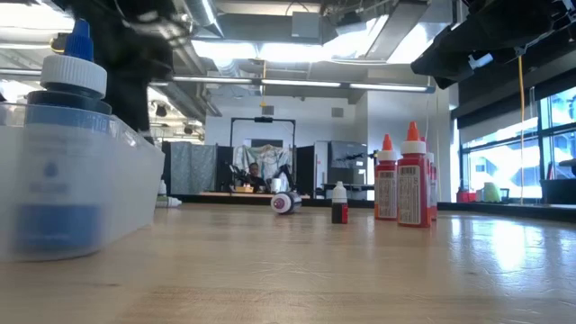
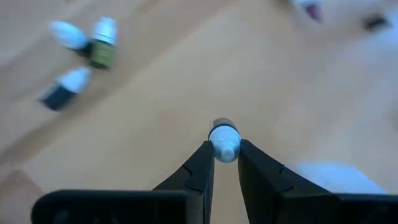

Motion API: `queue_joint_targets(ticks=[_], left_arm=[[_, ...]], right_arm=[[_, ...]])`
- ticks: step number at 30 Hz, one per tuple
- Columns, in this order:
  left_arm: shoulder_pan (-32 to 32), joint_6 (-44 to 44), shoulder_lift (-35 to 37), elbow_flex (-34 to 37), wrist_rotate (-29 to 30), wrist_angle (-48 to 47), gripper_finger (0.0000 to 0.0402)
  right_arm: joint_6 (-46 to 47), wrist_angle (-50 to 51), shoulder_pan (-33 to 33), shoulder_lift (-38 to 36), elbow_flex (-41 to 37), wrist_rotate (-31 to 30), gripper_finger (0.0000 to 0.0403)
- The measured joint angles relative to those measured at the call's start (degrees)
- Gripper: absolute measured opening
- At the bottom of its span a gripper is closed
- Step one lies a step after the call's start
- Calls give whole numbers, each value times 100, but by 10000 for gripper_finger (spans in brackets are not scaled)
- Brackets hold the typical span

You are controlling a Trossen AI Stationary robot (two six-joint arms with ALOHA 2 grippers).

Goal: Pick & Place food coloring
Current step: Put the small green food coloring bottle into the bin

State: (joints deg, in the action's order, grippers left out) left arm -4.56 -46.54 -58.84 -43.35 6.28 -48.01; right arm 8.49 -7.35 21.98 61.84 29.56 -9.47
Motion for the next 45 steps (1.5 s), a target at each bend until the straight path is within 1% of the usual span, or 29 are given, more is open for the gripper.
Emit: queue_joint_targets(ticks=[4,7,9,12,15,18,24,31,37,45], left_arm=[[1006,-73,104,0,16,210,56],[1759,-88,83,-1,23,796,56],[2207,-86,0,-67,181,1074,56],[2813,-330,-193,-293,582,997,56],[3298,-742,-445,-450,782,928,56],[3634,-1204,-778,-516,916,922,56],[3905,-1649,-1559,-518,913,920,56],[3895,-1786,-2163,-518,773,1069,56],[3884,-1826,-2408,-518,735,1056,56],[3884,-1826,-2447,-518,758,1058,59]], right_arm=[[0,0,2,0,0,0,211],[0,-1,0,0,0,-1,211],[0,-2,0,0,0,-2,211],[2,-4,0,0,0,-2,211],[26,-27,-2,0,0,-2,211],[28,-31,-2,0,0,-38,211],[28,-32,-4,0,0,-140,211],[31,-35,-4,0,0,-142,211],[28,-35,-4,0,0,-146,211],[28,-35,-4,0,0,-152,211]])
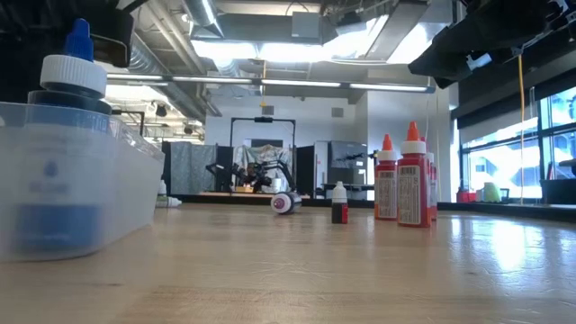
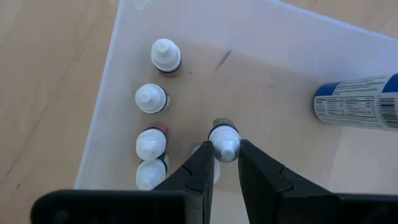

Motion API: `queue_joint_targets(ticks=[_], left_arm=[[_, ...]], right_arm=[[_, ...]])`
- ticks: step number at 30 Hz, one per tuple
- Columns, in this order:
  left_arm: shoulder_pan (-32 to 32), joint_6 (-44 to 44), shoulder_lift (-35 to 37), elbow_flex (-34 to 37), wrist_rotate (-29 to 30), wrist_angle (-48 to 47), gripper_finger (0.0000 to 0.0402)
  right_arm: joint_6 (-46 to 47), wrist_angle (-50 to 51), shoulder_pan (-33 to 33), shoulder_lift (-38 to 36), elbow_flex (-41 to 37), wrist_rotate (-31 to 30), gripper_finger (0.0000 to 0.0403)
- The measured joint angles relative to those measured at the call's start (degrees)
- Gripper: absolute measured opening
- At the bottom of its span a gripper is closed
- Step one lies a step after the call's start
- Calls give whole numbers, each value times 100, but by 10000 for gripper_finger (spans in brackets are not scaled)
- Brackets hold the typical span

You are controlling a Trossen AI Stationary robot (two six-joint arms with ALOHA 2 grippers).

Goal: Pick & Place food coloring
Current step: Put the small green food coloring bottle into the bin

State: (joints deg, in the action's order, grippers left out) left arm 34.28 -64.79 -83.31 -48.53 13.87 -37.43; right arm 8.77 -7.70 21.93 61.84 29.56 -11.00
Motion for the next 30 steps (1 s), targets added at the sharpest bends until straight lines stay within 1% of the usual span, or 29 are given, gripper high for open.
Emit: queue_joint_targets(ticks=[6,30], left_arm=[[0,0,0,0,15,-2,72],[0,0,0,0,2,-4,79]], right_arm=[[-2,2,0,0,0,-6,211],[-28,4,0,0,0,-1,211]])
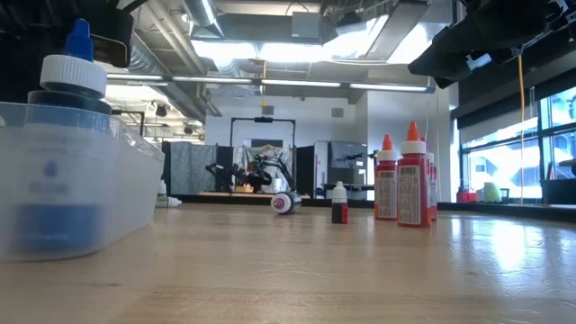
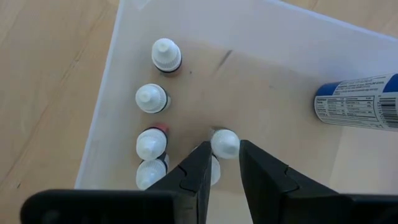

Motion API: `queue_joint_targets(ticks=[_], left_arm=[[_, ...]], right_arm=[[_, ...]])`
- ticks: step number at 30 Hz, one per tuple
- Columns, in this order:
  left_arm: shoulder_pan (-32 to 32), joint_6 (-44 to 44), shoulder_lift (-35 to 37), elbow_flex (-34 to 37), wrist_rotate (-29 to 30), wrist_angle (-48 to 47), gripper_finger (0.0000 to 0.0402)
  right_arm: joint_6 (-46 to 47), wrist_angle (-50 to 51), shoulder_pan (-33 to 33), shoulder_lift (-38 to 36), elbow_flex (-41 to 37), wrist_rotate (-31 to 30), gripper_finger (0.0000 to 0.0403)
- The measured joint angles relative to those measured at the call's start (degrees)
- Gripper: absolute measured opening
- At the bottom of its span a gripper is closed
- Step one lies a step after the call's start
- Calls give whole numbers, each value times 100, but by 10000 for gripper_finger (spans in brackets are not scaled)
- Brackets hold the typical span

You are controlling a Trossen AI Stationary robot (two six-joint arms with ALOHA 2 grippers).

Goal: Pick & Place food coloring
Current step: Put the small green food coloring bottle into the bin, then put the small black food coloring bottle into the bin

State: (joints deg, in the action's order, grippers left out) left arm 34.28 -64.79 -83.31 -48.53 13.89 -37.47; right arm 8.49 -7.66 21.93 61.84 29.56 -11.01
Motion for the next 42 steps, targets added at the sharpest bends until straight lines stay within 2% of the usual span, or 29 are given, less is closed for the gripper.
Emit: queue_joint_targets(ticks=[8,13,18,27,31,37,42], left_arm=[[0,27,0,0,-4,0,80],[0,376,4,-20,-7,-40,80],[-64,506,7,-357,21,-200,80],[-576,1111,11,-1070,981,-895,87],[-999,1346,11,-1147,859,-903,113],[-1613,1976,11,-1147,720,-931,183],[-2066,2259,11,-1147,1176,-925,226]], right_arm=[[0,0,1,0,0,0,211],[0,0,0,0,0,2,211],[0,0,0,0,0,2,211],[0,0,0,0,0,2,211],[2,2,0,0,0,5,211],[0,28,2,0,0,5,211],[-12,28,0,0,0,5,211]])
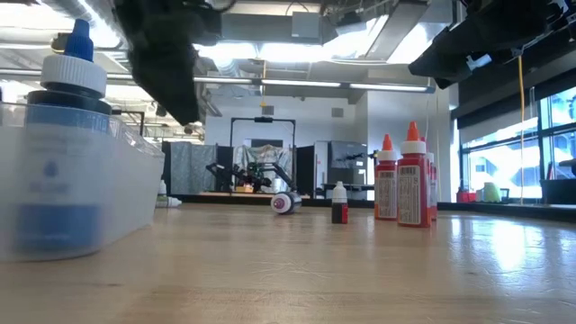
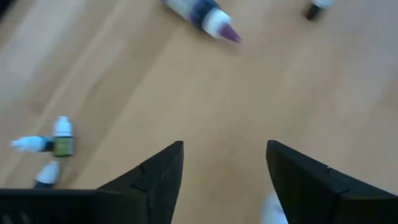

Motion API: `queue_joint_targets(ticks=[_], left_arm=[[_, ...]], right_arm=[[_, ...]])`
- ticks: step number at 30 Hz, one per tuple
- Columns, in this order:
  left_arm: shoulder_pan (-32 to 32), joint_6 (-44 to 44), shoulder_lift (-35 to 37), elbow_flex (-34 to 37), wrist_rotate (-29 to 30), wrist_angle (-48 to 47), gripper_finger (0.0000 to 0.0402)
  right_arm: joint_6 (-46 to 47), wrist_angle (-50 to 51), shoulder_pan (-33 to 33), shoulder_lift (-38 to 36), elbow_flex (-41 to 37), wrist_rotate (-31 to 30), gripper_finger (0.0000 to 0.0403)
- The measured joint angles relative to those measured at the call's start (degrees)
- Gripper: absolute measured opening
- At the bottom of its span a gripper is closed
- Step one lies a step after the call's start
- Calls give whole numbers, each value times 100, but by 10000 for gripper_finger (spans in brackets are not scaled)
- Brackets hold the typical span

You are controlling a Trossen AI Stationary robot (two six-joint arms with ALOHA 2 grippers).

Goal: Pick & Place food coloring
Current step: Put the small black food coloring bottle into the bin

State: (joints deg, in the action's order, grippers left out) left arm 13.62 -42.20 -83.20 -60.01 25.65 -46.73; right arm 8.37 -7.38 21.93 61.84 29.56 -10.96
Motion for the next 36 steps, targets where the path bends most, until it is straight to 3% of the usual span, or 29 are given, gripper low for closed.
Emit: queue_joint_targets(ticks=[7,16,24,29,36], left_arm=[[-666,-323,0,0,84,-134,238],[-1837,-1150,0,2,234,-1272,231],[-3099,-552,-2,19,-27,-1078,231],[-3844,-413,-6,26,-524,-1004,225],[-4253,-57,-224,26,-939,-728,209]], right_arm=[[-8,0,0,0,0,0,211],[-118,0,1,0,0,2,211],[-124,0,1,1,0,2,211],[-124,0,2,2,0,1,211],[-134,17,1,2,0,2,211]])
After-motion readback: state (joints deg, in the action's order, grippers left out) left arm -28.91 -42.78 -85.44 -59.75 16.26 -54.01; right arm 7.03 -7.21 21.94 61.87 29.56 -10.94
